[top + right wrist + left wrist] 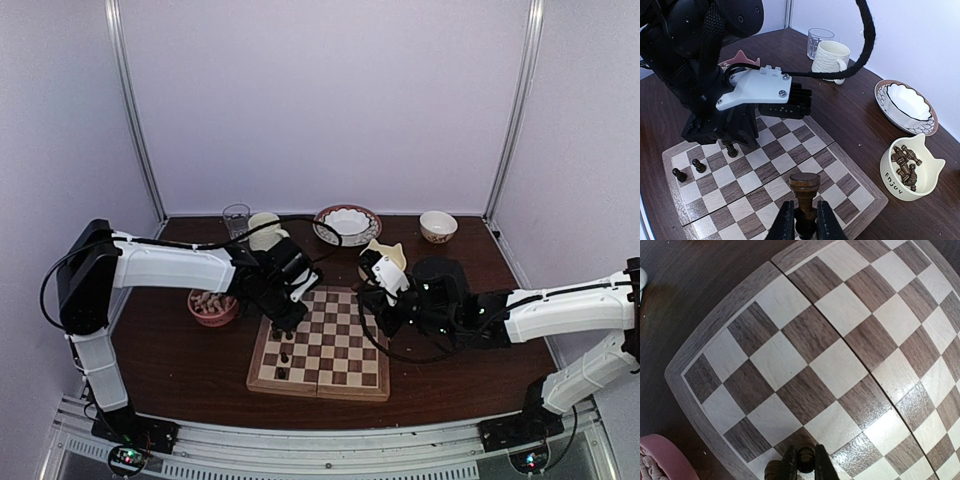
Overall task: Set up the chess pieces on the board
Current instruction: Place the pawn on d7, then adjust the pawn at d7.
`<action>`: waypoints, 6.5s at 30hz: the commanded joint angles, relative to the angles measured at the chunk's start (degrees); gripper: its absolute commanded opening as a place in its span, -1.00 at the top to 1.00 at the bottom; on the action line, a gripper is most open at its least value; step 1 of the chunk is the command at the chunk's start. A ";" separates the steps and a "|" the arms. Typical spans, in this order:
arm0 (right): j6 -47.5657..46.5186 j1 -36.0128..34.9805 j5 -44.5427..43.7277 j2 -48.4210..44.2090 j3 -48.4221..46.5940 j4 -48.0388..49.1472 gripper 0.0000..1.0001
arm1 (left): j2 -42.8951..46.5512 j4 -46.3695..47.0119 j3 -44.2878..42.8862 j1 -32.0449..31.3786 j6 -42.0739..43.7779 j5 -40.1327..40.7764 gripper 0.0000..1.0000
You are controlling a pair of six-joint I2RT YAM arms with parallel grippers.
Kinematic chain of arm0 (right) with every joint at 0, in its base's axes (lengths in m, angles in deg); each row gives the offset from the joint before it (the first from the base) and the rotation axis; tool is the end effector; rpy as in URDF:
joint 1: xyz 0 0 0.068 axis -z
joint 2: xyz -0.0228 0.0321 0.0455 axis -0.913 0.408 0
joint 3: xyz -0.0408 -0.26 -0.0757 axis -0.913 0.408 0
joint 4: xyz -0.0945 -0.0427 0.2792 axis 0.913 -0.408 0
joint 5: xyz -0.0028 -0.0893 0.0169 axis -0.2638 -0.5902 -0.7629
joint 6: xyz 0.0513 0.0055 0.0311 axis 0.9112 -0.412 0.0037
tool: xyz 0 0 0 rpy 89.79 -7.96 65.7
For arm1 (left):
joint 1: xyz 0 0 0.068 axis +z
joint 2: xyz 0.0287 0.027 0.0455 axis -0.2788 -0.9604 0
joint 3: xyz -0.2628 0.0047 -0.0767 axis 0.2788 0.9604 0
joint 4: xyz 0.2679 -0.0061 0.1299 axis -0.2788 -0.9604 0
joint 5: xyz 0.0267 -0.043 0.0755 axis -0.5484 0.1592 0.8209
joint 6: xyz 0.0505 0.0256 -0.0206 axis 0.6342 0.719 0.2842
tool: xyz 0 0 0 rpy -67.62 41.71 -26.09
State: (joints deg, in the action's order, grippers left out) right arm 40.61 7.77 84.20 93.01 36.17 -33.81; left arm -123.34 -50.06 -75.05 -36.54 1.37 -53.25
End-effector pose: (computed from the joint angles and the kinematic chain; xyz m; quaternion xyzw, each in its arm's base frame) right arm 0.1787 0.2798 0.2081 -0.3899 0.7380 0.2270 0.5018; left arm 0.2571 -0.3288 0.1548 0.3126 0.9201 -0.0760 0.2234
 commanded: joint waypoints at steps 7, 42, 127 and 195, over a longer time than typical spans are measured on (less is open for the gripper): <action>0.31 0.02 -0.89 -0.57 0.22 1.01 1.00 | -1.26 -1.71 -2.53 -0.38 -0.44 1.23 0.78; 0.36 0.12 0.03 0.06 -0.14 0.93 1.00 | -0.88 -2.64 -4.36 -0.60 0.18 0.96 0.44; 0.99 0.21 -5.86 -9.97 5.84 4.89 0.97 | -19.93 -36.46 -34.00 0.67 7.43 1.48 0.56; -2.08 -0.25 19.69 0.40 -0.66 2.76 0.93 | 24.26 26.70 14.86 -0.62 -4.85 -31.00 -0.17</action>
State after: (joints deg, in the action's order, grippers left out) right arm 38.95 7.79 100.31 92.86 37.61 -29.92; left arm -97.06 -31.57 -59.42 -36.91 0.10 -77.03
